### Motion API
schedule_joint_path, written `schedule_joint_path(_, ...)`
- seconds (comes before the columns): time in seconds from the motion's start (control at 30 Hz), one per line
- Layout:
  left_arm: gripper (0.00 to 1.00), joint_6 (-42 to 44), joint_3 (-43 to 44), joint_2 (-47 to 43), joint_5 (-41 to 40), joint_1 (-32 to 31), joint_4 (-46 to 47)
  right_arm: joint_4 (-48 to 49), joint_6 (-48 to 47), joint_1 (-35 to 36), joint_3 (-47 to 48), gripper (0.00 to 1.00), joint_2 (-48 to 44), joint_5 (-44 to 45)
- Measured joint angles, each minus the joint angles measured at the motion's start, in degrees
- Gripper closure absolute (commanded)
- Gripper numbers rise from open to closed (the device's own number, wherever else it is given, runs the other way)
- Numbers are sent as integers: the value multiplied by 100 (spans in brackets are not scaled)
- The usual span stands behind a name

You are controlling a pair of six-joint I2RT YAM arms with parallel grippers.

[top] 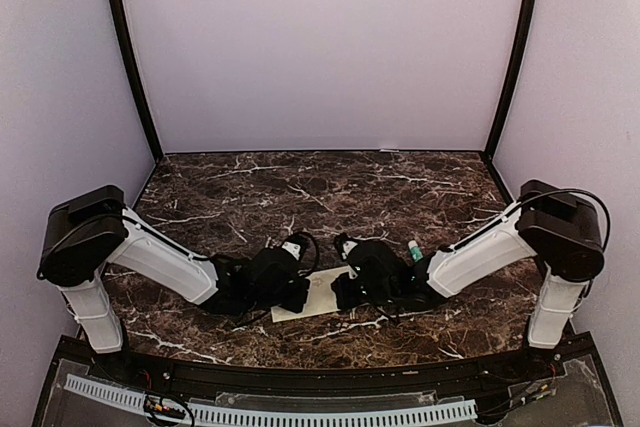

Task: Place the letter into the envelope and seal it

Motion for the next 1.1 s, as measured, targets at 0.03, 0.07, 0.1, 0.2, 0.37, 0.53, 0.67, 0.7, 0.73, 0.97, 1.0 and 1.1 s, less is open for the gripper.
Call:
schedule_joint_path(0.03,100,7,-7,-4,-4,0,2,-17,-37,-11,-13,100,-39,-90)
schedule_joint_path(0.07,100,17,-13,-9,-9,0,4,-39,-90,-33,-15,100,-81,-201)
schedule_joint_path(0.1,100,22,-24,-17,-17,0,7,-42,-131,-48,-15,100,-120,-289)
schedule_joint_path(0.2,100,48,-81,-72,-35,0,-2,-63,-223,-103,22,100,-175,-492)
schedule_joint_path(0.37,100,105,-111,-94,-44,0,0,-79,-310,-177,267,100,-13,-699)
schedule_joint_path(0.53,100,138,-120,-96,-50,0,2,55,-354,-299,378,100,343,-883)
schedule_joint_path(0.67,100,151,-133,-107,-61,0,4,210,-382,-431,402,100,415,-962)
schedule_joint_path(0.7,100,155,-142,-114,-61,0,7,214,-387,-457,396,100,415,-962)
schedule_joint_path(0.73,100,162,-157,-127,-61,0,7,229,-398,-487,380,100,415,-955)
schedule_joint_path(0.97,100,179,-232,-203,-79,0,-15,197,-450,-651,284,100,326,-820)
schedule_joint_path(1.0,100,184,-232,-203,-79,0,-15,170,-461,-669,282,100,315,-800)
schedule_joint_path(1.1,100,203,-232,-203,-79,0,-15,81,-514,-695,308,100,295,-782)
